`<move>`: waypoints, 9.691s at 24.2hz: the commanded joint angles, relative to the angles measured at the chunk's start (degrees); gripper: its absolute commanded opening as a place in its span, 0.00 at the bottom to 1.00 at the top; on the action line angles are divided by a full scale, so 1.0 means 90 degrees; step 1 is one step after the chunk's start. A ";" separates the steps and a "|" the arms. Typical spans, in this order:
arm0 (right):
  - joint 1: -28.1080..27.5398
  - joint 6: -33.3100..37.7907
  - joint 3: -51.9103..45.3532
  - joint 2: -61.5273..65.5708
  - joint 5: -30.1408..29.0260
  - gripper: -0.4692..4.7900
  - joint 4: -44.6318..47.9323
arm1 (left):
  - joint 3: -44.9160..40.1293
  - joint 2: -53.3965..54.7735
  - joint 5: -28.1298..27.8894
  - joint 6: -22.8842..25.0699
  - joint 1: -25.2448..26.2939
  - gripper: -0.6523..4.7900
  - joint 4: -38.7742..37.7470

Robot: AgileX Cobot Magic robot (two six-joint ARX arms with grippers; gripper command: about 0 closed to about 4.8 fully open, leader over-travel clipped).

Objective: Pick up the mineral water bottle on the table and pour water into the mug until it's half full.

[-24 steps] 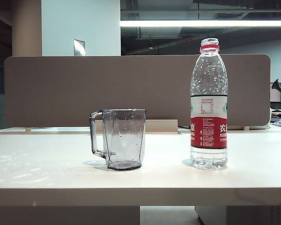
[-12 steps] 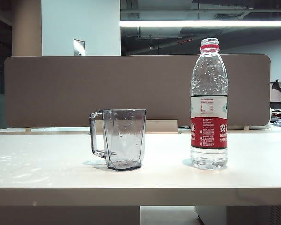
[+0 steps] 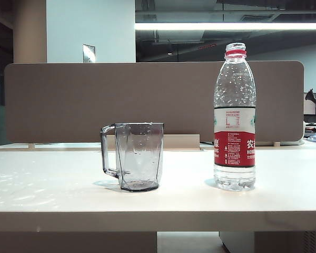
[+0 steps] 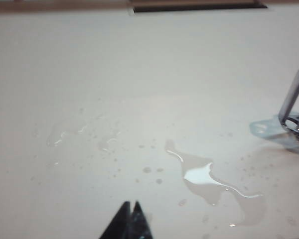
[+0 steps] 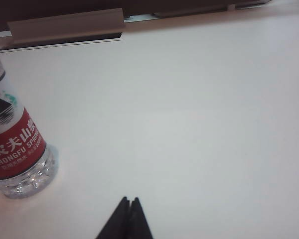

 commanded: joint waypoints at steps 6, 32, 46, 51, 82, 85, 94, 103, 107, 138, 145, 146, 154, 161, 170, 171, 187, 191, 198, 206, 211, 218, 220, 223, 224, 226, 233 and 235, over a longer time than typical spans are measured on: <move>0.0007 0.0000 -0.0046 -0.0007 0.0010 0.09 0.0070 | 0.1246 0.1088 0.0085 0.0010 -0.1384 0.12 -0.0357; 0.0007 0.0000 -0.0046 -0.0007 0.0010 0.09 0.0070 | 0.1314 0.1887 -0.0182 -0.0063 -0.3456 0.12 0.0452; 0.0007 0.0000 -0.0046 -0.0007 0.0007 0.09 0.0078 | 0.1314 0.1889 -0.0182 -0.0061 -0.3456 0.12 0.0449; 0.0007 -0.0005 -0.0046 -0.0007 0.0044 0.09 0.0119 | 0.1311 0.1887 -0.0182 -0.0061 -0.3456 0.12 0.0447; 0.0012 -0.4561 0.9105 0.4284 0.2038 0.14 -0.0325 | 0.1311 0.1882 -0.0206 -0.0061 -0.3456 0.12 0.0444; 0.0017 -0.4449 1.0263 0.5540 0.1955 0.13 -0.0590 | 0.1311 0.1882 -0.0206 -0.0061 -0.3456 0.12 0.0444; -0.0136 -0.1882 1.3663 0.9032 0.0418 0.13 -0.2518 | 0.1311 0.1882 -0.0228 -0.0061 -0.3456 0.12 0.0442; -0.0175 -0.1022 1.3423 1.0491 -0.0578 0.13 -0.3133 | 0.1311 0.1880 -0.0248 -0.0061 -0.3453 0.12 0.0440; -0.0175 -0.0991 1.1837 1.0433 -0.0580 0.13 -0.2045 | 0.1311 0.1877 -0.0211 -0.0061 -0.3453 0.12 0.0435; 0.0209 0.0855 0.0928 0.5401 -0.0415 0.13 0.5195 | 0.1311 0.1872 -0.0228 -0.0061 -0.3453 0.12 0.0430; 0.0578 0.0440 0.0248 0.4068 -0.0002 0.13 0.3575 | 0.1311 0.1870 -0.0231 -0.0061 -0.3453 0.12 0.0430; 0.0578 0.0459 0.0175 0.4068 -0.0002 0.13 0.3572 | 0.1311 0.1865 -0.0228 -0.0061 -0.3453 0.12 0.0432; 0.0580 0.0471 -0.0049 0.4104 -0.0007 0.13 0.3334 | 0.1311 0.1851 -0.0231 -0.0061 -0.3453 0.12 0.0432; 0.0595 0.0585 -0.0049 0.4626 -0.0070 0.13 0.3155 | 0.1311 0.1851 -0.0231 -0.0061 -0.3453 0.12 0.0435; 0.0772 0.0624 -0.0049 0.4886 -0.0189 0.13 0.3395 | 0.1311 0.1851 -0.0228 -0.0061 -0.3453 0.12 0.0432; 0.0772 0.0624 -0.0049 0.4932 -0.0233 0.13 0.3398 | 0.1311 0.1851 -0.0231 -0.0061 -0.3453 0.12 0.0432; 0.1989 0.0648 -0.0049 0.6241 -0.0100 0.13 0.4782 | 0.1311 0.1851 -0.0228 -0.0061 -0.3453 0.12 0.0430; 0.2280 0.0646 -0.0049 0.6980 0.0359 0.13 0.5829 | 0.1311 0.1851 -0.0228 -0.0061 -0.3453 0.12 0.0432; 0.2285 0.0593 -0.0051 0.7410 0.0571 0.13 0.7482 | 0.1311 0.1851 -0.0231 -0.0061 -0.3453 0.12 0.0432; 0.2285 0.0143 -0.0053 0.8320 0.0153 0.21 0.9139 | 0.1311 0.1851 -0.0228 -0.0061 -0.3453 0.12 0.0432; 0.2285 -0.0245 -0.0053 0.8767 0.0148 0.45 0.9255 | 0.1311 0.1851 -0.0228 -0.0061 -0.3453 0.12 0.0432; 0.2285 -0.0248 -0.0053 0.8825 -0.0010 0.91 0.9238 | 0.1311 0.1848 -0.0231 -0.0061 -0.3453 0.12 0.0432; 0.2285 -0.0245 -0.0044 0.8828 -0.0007 0.91 0.9233 | 0.1311 0.1848 -0.0231 -0.0061 -0.3453 0.12 0.0430; 0.2285 -0.0248 0.0041 0.8908 0.0022 0.91 0.9204 | 0.1311 0.1848 -0.0231 -0.0061 -0.3453 0.12 0.0432; 0.2285 -0.0248 0.0092 0.8973 0.0022 0.91 0.9207 | 0.1311 0.1848 -0.0231 -0.0061 -0.3453 0.12 0.0432; 0.2293 -0.0243 0.0391 0.9389 -0.0017 0.91 0.9214 | 0.1311 0.1851 -0.0231 -0.0061 -0.3453 0.12 0.0430; 0.2307 -0.0243 0.0903 1.0265 -0.0185 0.91 0.9481 | 0.1311 0.1848 -0.0228 -0.0061 -0.3453 0.12 0.0432; 0.2310 -0.0243 0.1120 1.0574 -0.0340 0.91 0.9622 | 0.1311 0.1851 -0.0231 -0.0061 -0.3453 0.12 0.0432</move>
